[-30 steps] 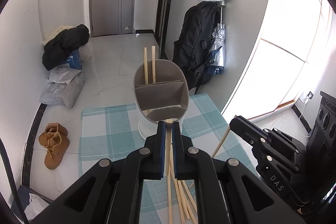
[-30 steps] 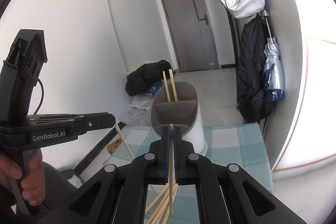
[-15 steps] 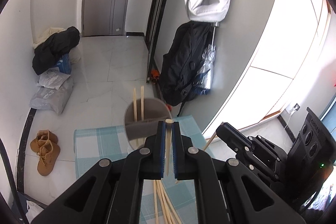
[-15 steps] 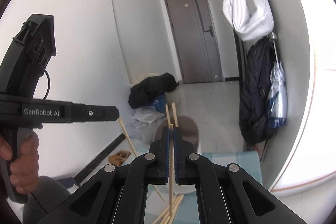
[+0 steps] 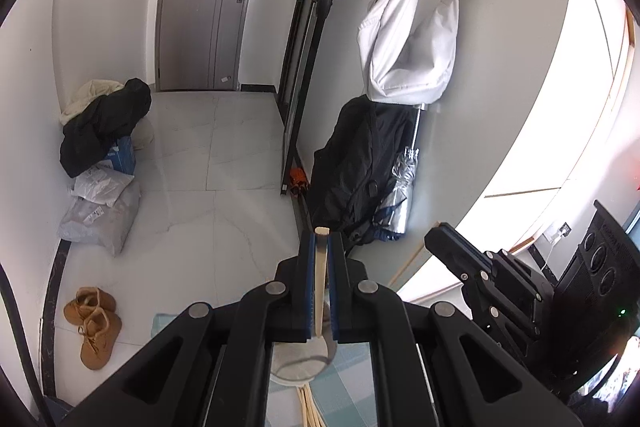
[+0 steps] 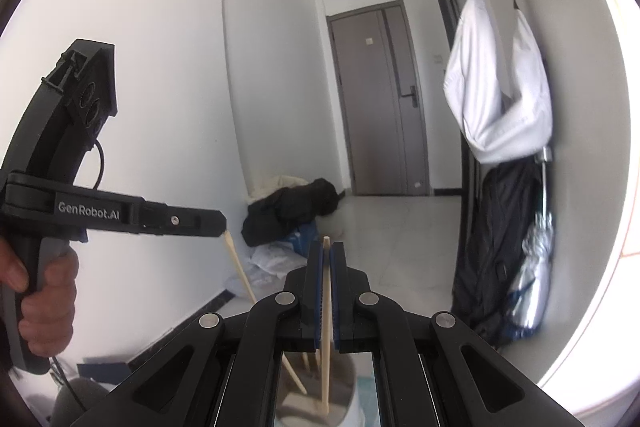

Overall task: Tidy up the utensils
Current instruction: 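Raise both held chopsticks over the holder and lower them into it, then open both grippers to release the chopsticks into the holder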

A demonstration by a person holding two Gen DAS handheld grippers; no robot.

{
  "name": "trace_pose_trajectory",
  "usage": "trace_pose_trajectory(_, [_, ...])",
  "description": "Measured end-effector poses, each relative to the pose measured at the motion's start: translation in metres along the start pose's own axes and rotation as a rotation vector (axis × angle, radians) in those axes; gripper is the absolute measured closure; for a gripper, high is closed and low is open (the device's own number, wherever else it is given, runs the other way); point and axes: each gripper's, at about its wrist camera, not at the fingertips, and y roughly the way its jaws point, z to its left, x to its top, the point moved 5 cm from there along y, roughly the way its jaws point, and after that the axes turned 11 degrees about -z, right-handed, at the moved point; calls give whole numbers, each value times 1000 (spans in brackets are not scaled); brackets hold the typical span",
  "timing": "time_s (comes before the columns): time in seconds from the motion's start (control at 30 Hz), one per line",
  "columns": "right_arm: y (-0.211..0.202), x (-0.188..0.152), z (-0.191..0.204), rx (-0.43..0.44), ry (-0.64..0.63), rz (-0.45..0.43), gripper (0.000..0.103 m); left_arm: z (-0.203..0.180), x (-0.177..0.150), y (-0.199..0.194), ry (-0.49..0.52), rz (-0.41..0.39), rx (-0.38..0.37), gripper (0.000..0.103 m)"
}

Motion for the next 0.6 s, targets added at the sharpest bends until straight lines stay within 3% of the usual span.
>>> trace_pose_trajectory(0.3, [46, -2, -5, 33, -34, 5, 100, 21, -1, 36, -3, 53, 17, 101])
trace_pose_trajectory(0.6, [70, -45, -15, 43, -26, 116, 100, 34, -25, 67, -25, 126, 6, 101])
